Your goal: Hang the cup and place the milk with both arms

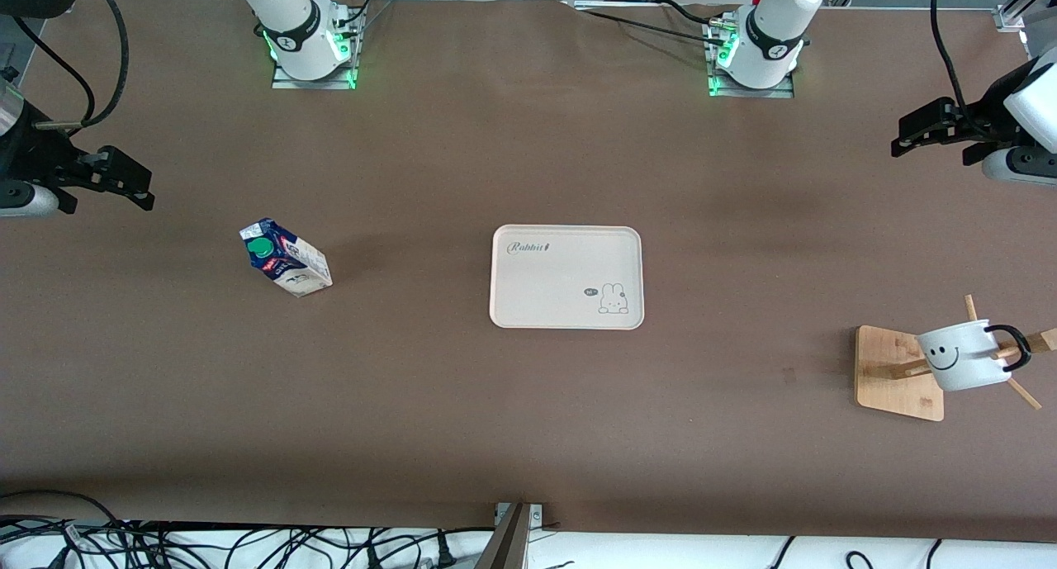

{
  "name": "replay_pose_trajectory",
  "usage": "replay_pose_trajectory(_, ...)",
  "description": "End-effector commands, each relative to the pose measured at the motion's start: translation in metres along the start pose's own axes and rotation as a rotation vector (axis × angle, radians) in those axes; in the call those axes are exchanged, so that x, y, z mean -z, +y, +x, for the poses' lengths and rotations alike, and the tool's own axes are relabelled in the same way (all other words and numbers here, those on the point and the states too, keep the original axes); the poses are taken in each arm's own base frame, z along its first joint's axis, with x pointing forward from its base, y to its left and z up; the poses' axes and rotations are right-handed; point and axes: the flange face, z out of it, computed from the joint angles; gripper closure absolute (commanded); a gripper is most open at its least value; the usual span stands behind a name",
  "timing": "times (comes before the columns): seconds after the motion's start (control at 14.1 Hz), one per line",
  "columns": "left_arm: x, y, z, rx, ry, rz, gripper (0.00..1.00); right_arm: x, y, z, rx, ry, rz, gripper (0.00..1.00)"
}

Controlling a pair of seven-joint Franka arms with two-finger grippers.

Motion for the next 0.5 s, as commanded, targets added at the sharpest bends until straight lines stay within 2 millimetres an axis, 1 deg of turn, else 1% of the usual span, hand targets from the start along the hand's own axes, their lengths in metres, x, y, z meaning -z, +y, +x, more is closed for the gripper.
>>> replay_pose_trajectory(0.0, 0.0013, -0.0020, 0.0070, 0.005, 0.000, 0.058, 0.00, 0.0049, -0.0006, 0.0027, -0.014, 0.008, 0.006, 0.00)
replay_pose_trajectory(0.28, 0.0021, 0.0015, 0.0091, 0.001, 0.013, 0.044, 0.00, 0.0049, -0.0012, 0.0028, -0.017, 0.009, 0.021, 0.00)
replay_pose_trajectory(0.43, 0.0048, 0.0077, 0.0082, -0.008, 0.038, 0.034, 0.00, 0.0048, -0.0015, 0.0026, -0.016, 0.007, 0.024, 0.00)
